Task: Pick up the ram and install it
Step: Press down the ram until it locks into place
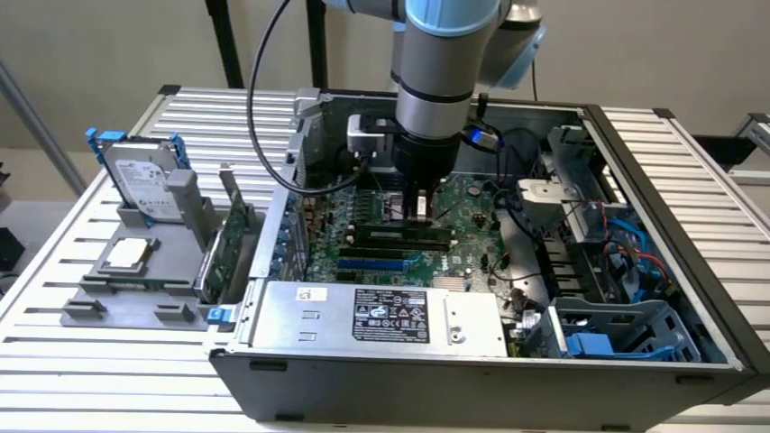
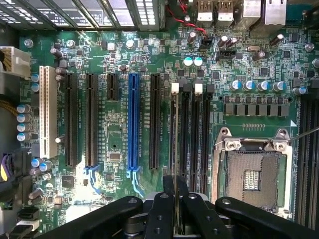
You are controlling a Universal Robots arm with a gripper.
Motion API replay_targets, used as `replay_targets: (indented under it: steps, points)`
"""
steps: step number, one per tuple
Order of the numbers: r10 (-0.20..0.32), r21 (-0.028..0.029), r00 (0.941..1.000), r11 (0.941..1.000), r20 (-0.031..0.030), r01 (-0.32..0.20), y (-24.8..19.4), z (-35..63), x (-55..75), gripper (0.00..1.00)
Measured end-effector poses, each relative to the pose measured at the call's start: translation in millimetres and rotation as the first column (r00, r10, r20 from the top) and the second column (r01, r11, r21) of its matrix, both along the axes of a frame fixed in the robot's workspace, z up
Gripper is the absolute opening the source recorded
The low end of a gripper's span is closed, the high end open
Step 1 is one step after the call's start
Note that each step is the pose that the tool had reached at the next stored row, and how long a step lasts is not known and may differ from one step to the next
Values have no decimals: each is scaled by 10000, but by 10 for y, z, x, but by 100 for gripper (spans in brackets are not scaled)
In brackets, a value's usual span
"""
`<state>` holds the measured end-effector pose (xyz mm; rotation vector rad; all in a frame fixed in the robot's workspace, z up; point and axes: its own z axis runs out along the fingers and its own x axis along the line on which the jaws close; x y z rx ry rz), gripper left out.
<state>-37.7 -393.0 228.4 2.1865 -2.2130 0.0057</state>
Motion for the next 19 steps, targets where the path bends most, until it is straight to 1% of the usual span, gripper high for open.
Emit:
replay_targets:
  steps: [7,15,19]
  points:
    - [1,-44,10000,10000,0,-1,1,-9,-2,0]
    - [0,-55,10000,10000,1,0,3,-17,-6,0]
    - [1,-59,10000,10000,1,-1,21,-17,-8,0]
